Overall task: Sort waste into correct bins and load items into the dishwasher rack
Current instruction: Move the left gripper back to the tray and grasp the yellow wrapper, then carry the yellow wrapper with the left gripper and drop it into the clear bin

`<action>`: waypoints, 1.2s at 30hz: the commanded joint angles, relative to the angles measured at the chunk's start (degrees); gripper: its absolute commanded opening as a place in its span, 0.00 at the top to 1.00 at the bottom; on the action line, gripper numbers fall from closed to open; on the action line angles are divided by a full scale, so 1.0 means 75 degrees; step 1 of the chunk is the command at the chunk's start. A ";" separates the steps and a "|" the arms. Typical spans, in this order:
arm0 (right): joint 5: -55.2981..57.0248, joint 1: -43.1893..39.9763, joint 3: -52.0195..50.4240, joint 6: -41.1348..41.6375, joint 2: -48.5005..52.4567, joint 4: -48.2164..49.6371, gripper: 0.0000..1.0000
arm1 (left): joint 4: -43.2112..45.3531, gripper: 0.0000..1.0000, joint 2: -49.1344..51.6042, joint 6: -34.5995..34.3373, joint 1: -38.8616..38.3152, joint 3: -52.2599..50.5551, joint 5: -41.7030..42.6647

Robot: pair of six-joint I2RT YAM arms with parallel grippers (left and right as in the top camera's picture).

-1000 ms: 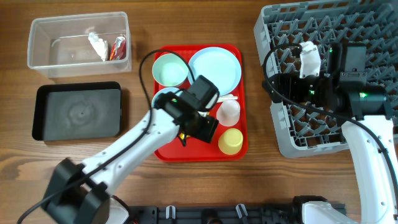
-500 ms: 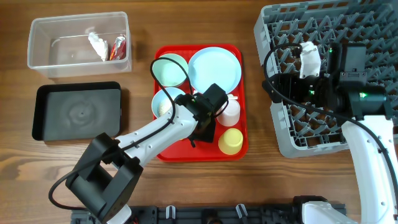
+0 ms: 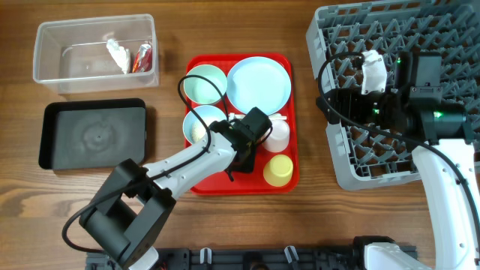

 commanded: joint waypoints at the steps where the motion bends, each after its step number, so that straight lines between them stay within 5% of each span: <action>1: 0.0023 -0.0032 0.0146 0.0055 0.0085 0.0017 0.12 | 0.0122 0.64 0.0061 -0.0026 -0.0041 -0.0052 -0.0154; 15: 0.0047 -0.0032 0.0146 0.0055 0.0085 0.0061 0.12 | 0.0475 0.69 0.0061 -0.0026 -0.0041 -0.0052 -0.0991; 20: 0.0047 -0.0032 0.0146 0.0055 0.0085 0.0061 0.12 | 0.0568 0.96 0.0061 -0.0026 -0.0041 -0.0052 -0.1169; 36: 0.0044 -0.0032 0.0146 0.0061 0.0085 0.0163 0.12 | -0.0644 0.96 -0.1364 0.0055 -0.0041 0.1370 -0.0128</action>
